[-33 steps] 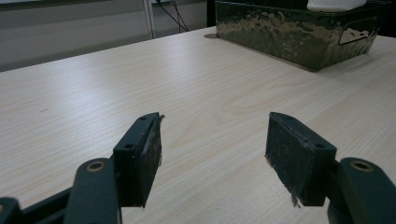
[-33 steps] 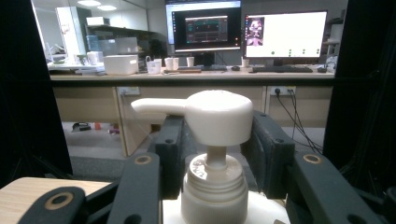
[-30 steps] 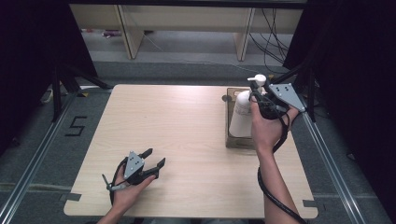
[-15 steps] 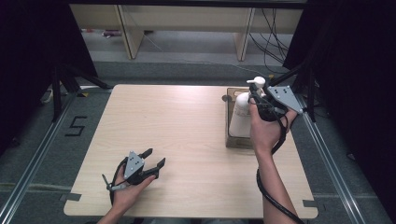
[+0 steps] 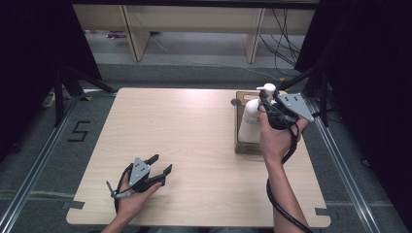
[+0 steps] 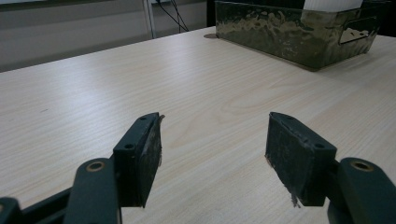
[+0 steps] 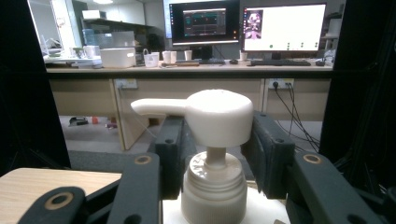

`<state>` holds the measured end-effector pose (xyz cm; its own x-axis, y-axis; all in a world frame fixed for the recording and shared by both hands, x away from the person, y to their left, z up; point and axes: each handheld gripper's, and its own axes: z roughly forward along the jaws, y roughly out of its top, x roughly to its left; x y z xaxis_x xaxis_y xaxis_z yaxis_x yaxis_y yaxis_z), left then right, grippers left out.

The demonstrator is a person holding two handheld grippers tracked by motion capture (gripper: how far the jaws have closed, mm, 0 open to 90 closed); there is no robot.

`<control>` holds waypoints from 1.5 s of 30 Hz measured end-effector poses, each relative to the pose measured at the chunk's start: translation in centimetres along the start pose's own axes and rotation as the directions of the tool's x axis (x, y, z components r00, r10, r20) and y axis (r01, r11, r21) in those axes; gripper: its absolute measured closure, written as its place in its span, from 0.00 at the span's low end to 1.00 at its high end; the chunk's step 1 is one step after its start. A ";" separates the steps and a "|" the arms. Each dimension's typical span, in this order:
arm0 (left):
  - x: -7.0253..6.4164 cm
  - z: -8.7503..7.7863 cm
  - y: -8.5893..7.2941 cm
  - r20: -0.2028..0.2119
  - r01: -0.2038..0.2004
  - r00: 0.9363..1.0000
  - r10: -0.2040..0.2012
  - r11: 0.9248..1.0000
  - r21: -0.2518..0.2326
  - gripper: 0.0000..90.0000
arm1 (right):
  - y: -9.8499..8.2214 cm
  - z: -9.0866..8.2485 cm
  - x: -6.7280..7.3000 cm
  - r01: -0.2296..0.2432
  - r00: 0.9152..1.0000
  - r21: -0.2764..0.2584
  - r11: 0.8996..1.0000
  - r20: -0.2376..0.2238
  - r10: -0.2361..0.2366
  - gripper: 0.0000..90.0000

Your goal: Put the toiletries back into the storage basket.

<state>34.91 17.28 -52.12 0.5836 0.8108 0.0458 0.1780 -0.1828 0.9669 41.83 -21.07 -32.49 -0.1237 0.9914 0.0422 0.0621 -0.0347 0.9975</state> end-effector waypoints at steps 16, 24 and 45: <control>0.0 0.0 0.0 -0.001 0.001 1.000 -0.001 1.000 0.001 0.39 | -1.2 -0.2 -0.2 -0.003 1.000 0.029 1.000 0.007 0.003 0.67; 0.0 0.0 0.0 -0.001 0.001 1.000 -0.001 1.000 0.000 0.39 | -2.2 -0.2 -0.3 -0.001 1.000 0.044 0.999 0.014 0.001 0.67; 0.1 0.1 0.0 0.008 0.002 1.000 -0.002 1.000 -0.017 0.39 | -3.6 -0.1 -0.5 0.004 1.000 0.068 0.998 0.022 -0.005 0.67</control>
<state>35.04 17.26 -52.19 0.5897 0.8065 0.0423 0.1658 -0.1722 0.9710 41.53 -21.47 -36.06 -0.1024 0.9941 0.0358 0.1287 -0.0224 0.9914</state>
